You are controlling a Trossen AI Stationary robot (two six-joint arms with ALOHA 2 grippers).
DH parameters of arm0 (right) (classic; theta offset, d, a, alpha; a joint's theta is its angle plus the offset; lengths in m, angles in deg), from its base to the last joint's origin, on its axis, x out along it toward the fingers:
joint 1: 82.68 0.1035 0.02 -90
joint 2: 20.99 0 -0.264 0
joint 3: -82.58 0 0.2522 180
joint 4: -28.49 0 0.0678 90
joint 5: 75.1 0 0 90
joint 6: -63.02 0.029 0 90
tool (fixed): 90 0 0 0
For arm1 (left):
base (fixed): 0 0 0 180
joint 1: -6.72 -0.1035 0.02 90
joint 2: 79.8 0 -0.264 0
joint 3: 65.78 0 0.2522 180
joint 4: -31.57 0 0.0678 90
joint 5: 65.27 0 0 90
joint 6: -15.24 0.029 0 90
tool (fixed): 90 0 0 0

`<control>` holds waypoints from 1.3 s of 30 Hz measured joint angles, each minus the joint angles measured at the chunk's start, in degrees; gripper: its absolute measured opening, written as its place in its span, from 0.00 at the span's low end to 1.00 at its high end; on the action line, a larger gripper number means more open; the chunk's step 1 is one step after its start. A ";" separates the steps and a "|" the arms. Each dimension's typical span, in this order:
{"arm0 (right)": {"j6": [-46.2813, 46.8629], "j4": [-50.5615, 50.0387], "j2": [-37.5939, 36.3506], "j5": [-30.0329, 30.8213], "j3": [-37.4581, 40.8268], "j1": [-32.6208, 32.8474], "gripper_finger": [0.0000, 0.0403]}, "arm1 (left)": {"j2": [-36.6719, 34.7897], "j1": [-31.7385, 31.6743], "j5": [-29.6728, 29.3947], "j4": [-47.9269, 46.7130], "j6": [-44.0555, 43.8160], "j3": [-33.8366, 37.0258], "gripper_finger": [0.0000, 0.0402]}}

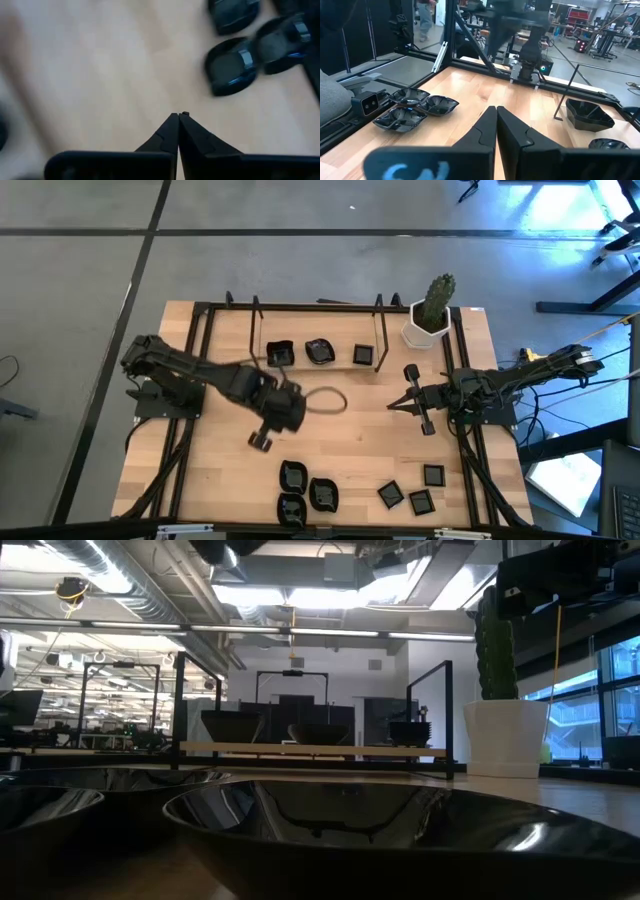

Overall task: Pick & Place Mini shaped plates
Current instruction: Stack the black leaf-shaped plate on top of the black leaf-shaped plate on the shelf

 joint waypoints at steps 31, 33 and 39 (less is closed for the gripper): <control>-0.04 -0.51 -0.01 0.02 0.00 0.00 0.04 | 23.87 6.32 1.87 13.40 -7.74 0.00 0.26; -0.04 -0.52 -0.02 0.02 0.00 0.00 0.04 | 23.87 6.70 2.05 13.39 -7.71 0.00 0.32; -0.04 -0.57 -0.01 0.02 0.00 0.01 0.04 | 25.41 7.87 2.97 14.18 -8.13 0.00 0.45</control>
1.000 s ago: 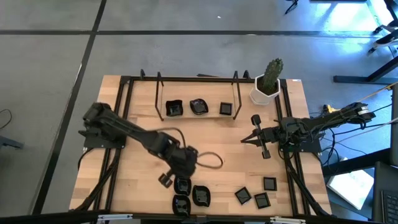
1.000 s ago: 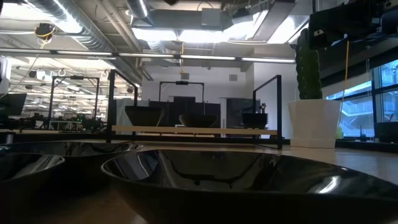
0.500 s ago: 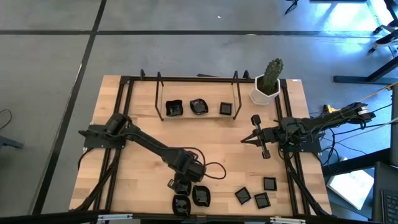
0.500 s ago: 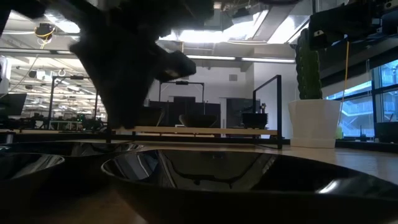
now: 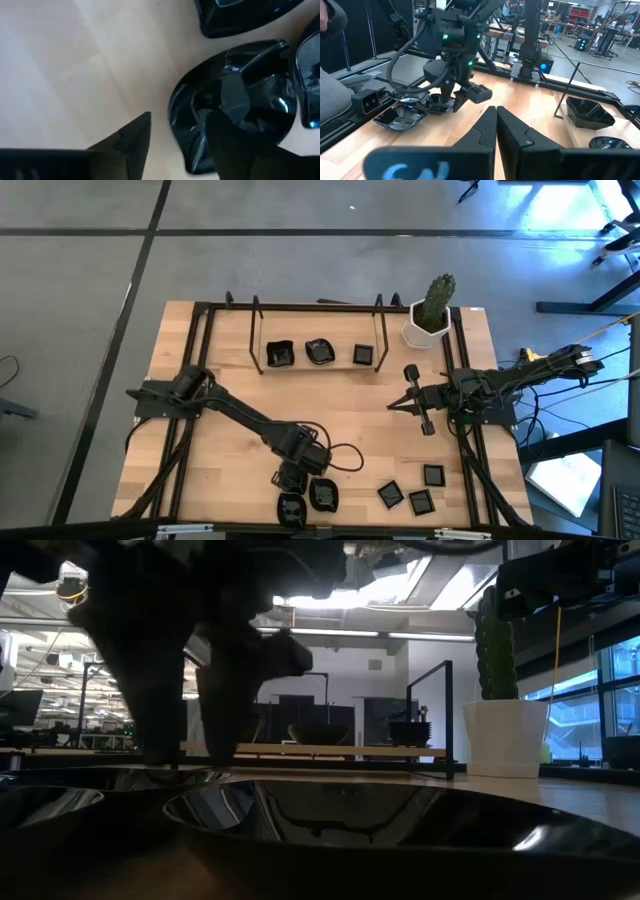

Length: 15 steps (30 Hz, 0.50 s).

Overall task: Pick & Place Mini shaped plates
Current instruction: Stack the black leaf-shaped plate on top of the black leaf-shaped plate on the shelf

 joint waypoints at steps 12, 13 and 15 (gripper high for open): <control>-0.05 -0.04 -0.01 0.00 0.00 -0.01 0.04 | 3.50 0.74 1.19 0.68 -0.09 -0.09 0.50; -0.07 -0.04 -0.01 0.00 0.00 0.01 0.04 | 3.50 0.73 1.20 0.68 -0.09 -0.09 0.50; -0.09 -0.04 -0.01 0.00 0.00 -0.01 0.04 | 3.50 0.67 1.19 0.68 0.02 -0.09 0.49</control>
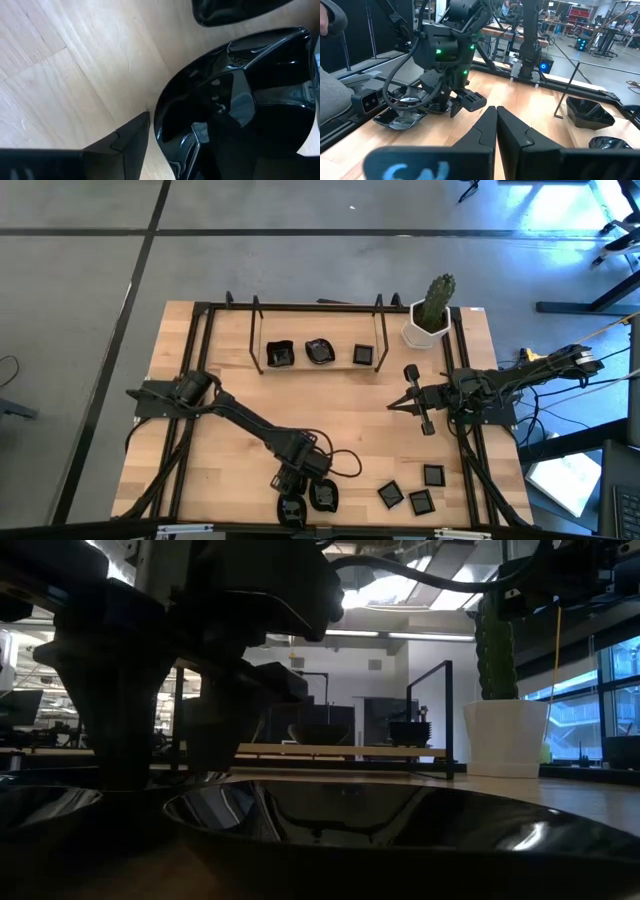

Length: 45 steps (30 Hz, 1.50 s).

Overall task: Pick & Place Mini shaped plates
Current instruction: Stack the black leaf-shaped plate on top of the black leaf-shaped plate on the shelf

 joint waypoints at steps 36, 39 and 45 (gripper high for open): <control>0.00 -0.15 0.02 0.00 -0.02 0.00 0.04 | -23.58 -23.50 -20.87 -7.23 8.99 -7.95 0.01; 0.00 -0.15 0.02 -0.02 -0.02 0.00 0.04 | -22.77 -29.97 -16.53 -7.14 9.42 -7.90 0.01; -0.30 -0.33 0.01 -0.02 -0.02 0.00 0.04 | -17.86 -40.39 -10.35 -4.19 8.50 -7.85 0.01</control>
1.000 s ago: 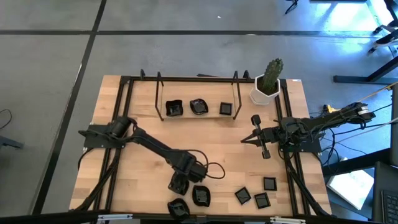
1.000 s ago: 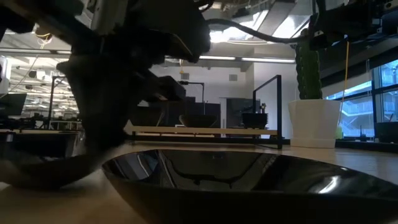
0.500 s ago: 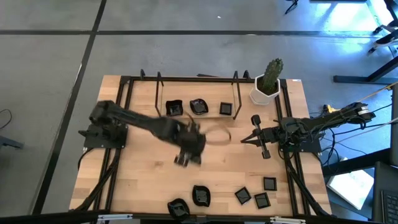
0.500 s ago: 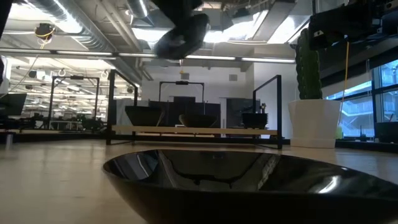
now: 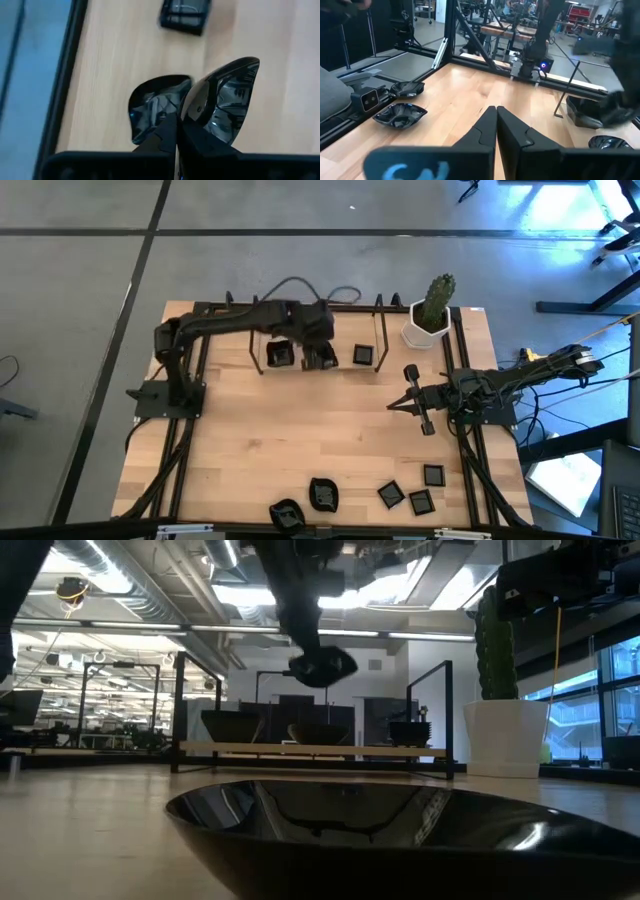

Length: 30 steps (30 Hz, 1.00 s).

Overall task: Pick & Place Mini shaped plates
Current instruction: Stack the black leaf-shaped plate on top of the black leaf-shaped plate on the shelf

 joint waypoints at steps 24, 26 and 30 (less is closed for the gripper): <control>-0.90 -0.28 0.01 0.00 0.00 0.00 0.04 | 8.91 -7.46 3.54 3.78 1.53 0.00 0.06; -0.90 -0.28 0.01 0.00 0.00 0.00 0.04 | 8.91 -7.46 3.56 3.76 1.51 0.00 0.07; -0.89 -0.28 0.00 0.00 0.00 0.01 0.04 | 8.91 -7.48 3.80 3.76 1.52 0.00 0.13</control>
